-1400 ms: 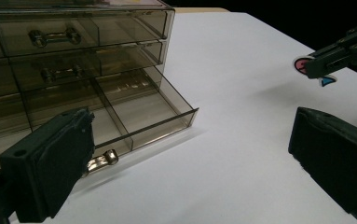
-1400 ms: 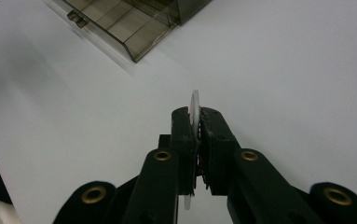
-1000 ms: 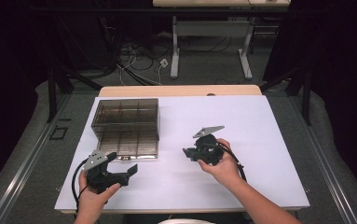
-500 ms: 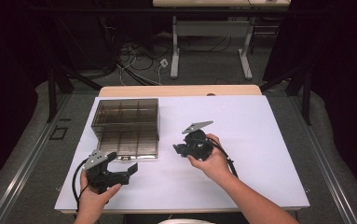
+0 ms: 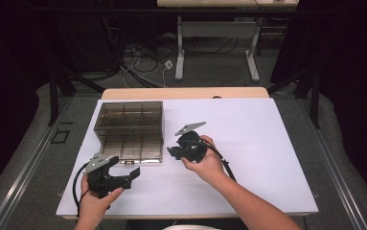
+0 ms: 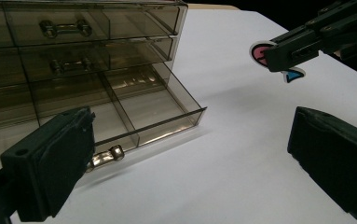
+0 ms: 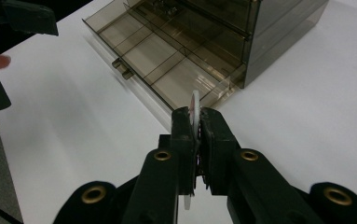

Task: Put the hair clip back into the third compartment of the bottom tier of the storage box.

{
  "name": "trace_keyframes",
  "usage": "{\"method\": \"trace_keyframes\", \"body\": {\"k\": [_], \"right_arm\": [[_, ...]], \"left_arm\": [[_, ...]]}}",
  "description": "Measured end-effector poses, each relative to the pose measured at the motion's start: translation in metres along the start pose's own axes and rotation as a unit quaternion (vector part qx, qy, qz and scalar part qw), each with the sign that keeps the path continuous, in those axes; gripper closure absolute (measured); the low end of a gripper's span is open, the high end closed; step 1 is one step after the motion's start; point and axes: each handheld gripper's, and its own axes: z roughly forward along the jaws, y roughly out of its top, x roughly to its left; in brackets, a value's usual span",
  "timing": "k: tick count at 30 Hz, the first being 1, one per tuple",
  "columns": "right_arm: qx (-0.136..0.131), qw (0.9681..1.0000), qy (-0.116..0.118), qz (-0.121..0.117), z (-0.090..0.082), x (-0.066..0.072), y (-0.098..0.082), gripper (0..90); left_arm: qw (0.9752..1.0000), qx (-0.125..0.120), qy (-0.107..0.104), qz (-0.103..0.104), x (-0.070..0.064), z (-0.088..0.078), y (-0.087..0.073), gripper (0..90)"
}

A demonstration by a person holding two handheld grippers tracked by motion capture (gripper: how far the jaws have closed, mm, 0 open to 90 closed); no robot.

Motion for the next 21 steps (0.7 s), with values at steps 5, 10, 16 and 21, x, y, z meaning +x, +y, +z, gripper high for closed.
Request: {"method": "trace_keyframes", "body": {"k": [5,10,16,21], "right_arm": [[0.004,1.0,0.003,-0.005,0.008,0.006,0.005,84.6],[-0.002,0.9999,0.008,-0.008,0.016,0.01,0.009,84.6],[-0.001,1.0,0.006,-0.006,0.026,0.014,0.013,84.6],[-0.003,1.0,0.009,0.0,0.036,0.014,0.015,84.6]], "left_arm": [[1.0,0.0,-0.001,0.0,0.0,0.0,0.0,0.6],[0.9999,-0.006,0.003,0.012,-0.001,0.001,-0.001,1.3],[0.9999,-0.005,0.006,0.014,0.001,0.003,-0.003,1.5],[0.9999,-0.006,0.008,0.014,0.002,0.003,-0.004,2.1]]}}
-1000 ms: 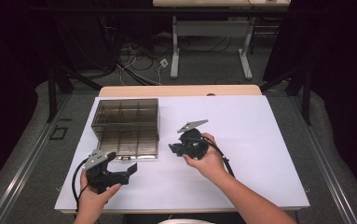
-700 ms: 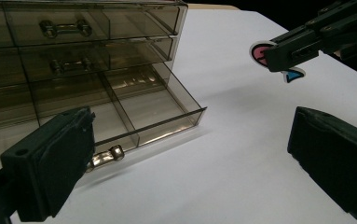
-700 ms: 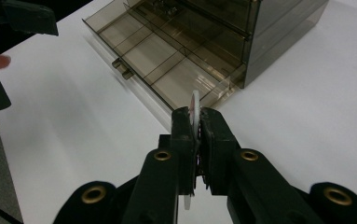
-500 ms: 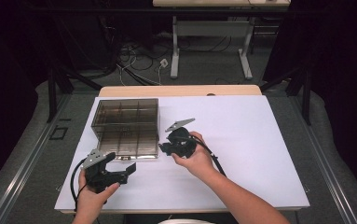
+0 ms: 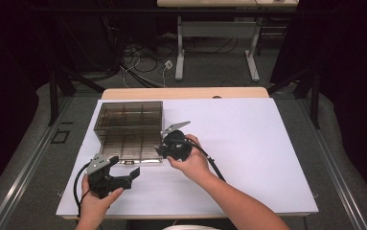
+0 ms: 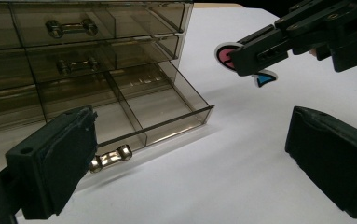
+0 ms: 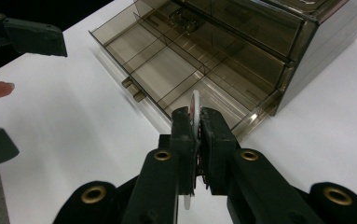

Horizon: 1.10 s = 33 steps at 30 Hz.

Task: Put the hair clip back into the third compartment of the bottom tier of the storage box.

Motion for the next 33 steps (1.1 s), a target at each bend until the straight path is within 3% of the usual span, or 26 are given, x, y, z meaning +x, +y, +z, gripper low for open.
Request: {"method": "trace_keyframes", "body": {"k": [10,19,33], "right_arm": [[-0.013,0.9998,0.005,0.016,0.016,-0.005,0.003,84.7],[-0.036,0.9993,-0.01,0.005,0.028,-0.009,0.001,84.7],[-0.034,0.9992,-0.018,-0.009,0.045,-0.008,-0.004,84.7]], "left_arm": [[1.0,-0.002,0.001,-0.003,0.001,0.0,-0.001,3.1],[1.0,0.0,0.002,-0.004,0.002,0.001,-0.002,3.2],[1.0,0.0,0.003,-0.005,0.003,0.002,-0.002,3.3]]}}
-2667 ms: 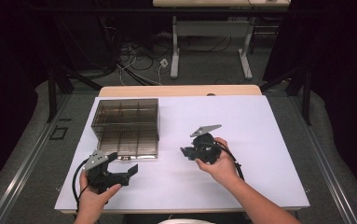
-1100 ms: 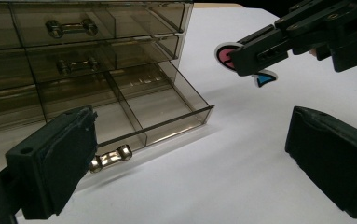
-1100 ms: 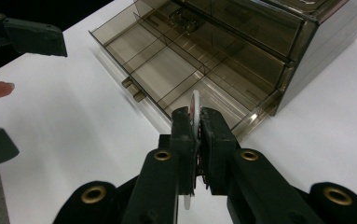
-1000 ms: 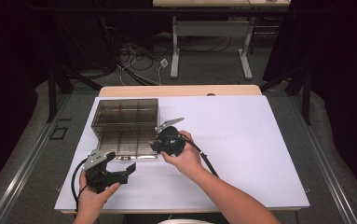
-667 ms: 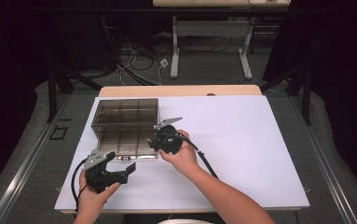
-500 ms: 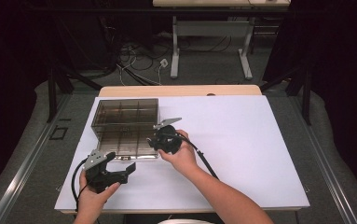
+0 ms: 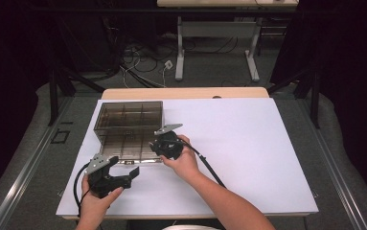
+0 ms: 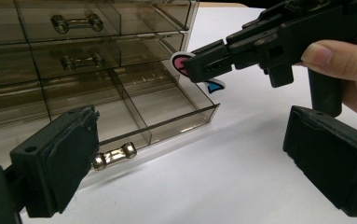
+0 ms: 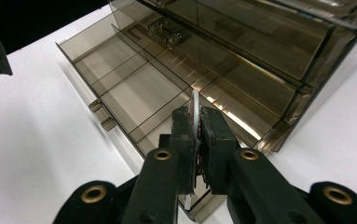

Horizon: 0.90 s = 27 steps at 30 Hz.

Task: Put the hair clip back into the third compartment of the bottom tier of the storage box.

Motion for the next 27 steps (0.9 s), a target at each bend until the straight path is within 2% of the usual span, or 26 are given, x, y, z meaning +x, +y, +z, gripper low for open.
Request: {"method": "trace_keyframes", "body": {"k": [1,2,3,4,5,8,9,10,12,14,16,17,18,20,22,27], "right_arm": [[-0.008,1.0,-0.001,-0.005,0.002,0.0,-0.001,84.7],[-0.001,1.0,0.001,-0.003,0.002,0.0,-0.001,84.7],[-0.006,1.0,-0.002,-0.005,0.004,0.0,-0.002,84.7],[0.0,1.0,-0.001,-0.007,0.004,0.0,-0.002,84.7],[-0.01,0.9999,-0.001,-0.007,0.007,0.001,-0.003,84.7],[-0.005,1.0,-0.002,-0.008,0.008,0.001,-0.003,84.7],[-0.013,0.9999,-0.001,-0.009,0.01,0.001,-0.004,84.6],[-0.005,1.0,0.002,-0.007,0.009,0.0,-0.003,84.6],[-0.012,0.9999,-0.001,-0.004,0.011,0.0,-0.004,84.6],[-0.005,1.0,-0.002,-0.004,0.011,-0.001,-0.004,84.5],[-0.004,1.0,0.002,-0.003,0.011,-0.001,-0.004,84.2],[-0.012,0.9999,0.001,-0.002,0.013,-0.001,-0.005,84.0],[-0.007,1.0,0.002,-0.003,0.012,-0.001,-0.004,83.6],[-0.008,1.0,0.001,0.0,0.012,0.0,-0.004,79.9],[-0.019,0.9998,0.002,-0.005,0.012,0.0,-0.004,70.9],[-0.034,0.9994,0.004,-0.01,0.012,0.001,-0.004,63.0]], "left_arm": [[1.0,0.001,0.0,0.0,0.0,0.0,0.0,3.3],[1.0,0.001,0.0,0.0,0.0,0.0,0.0,3.3],[1.0,0.001,0.001,0.003,0.0,0.0,0.0,3.3],[1.0,0.003,0.001,0.004,0.001,0.0,0.0,3.3],[1.0,0.003,0.001,0.003,0.001,0.0,0.0,3.3],[1.0,0.003,0.0,0.001,0.001,0.001,-0.001,3.4],[1.0,0.003,0.001,0.001,0.001,0.001,-0.001,3.4],[1.0,0.004,0.001,0.001,0.001,0.001,-0.001,3.4],[1.0,0.004,0.001,0.001,0.001,0.001,-0.001,3.4],[1.0,0.004,0.001,0.001,0.001,0.001,-0.001,3.4],[1.0,0.003,0.001,0.001,0.001,0.0,-0.001,3.4],[1.0,0.003,0.001,0.002,0.001,0.0,-0.001,3.4],[1.0,0.003,0.002,0.002,0.001,0.0,-0.001,3.4],[1.0,0.003,0.001,0.001,0.001,0.0,-0.001,3.4],[1.0,0.003,0.001,0.001,0.001,0.0,-0.001,3.4],[1.0,0.003,0.002,0.001,0.001,0.0,-0.001,3.4]]}}
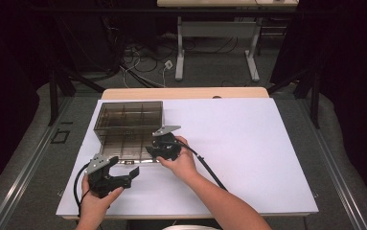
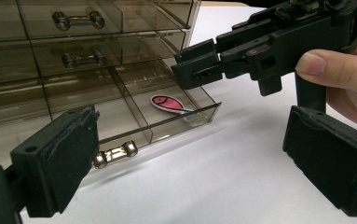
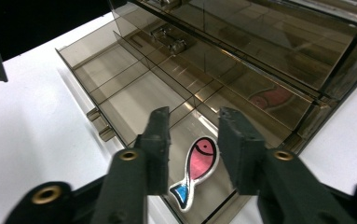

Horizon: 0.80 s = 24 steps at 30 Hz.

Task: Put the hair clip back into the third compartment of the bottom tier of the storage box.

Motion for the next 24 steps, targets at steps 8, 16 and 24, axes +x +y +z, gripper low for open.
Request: {"method": "trace_keyframes", "body": {"k": [8,16,24], "right_arm": [[0.002,0.9999,-0.001,-0.016,-0.003,-0.001,0.001,53.8],[0.007,0.9989,-0.002,-0.047,-0.011,0.0,0.004,46.6],[-0.001,0.997,0.004,-0.078,-0.025,0.005,0.003,41.6]], "left_arm": [[1.0,-0.003,0.001,-0.004,0.002,0.0,0.0,3.5],[1.0,-0.003,0.002,-0.006,0.002,0.0,0.0,3.7],[0.9999,-0.005,0.003,-0.011,0.002,-0.001,-0.001,3.7]]}}
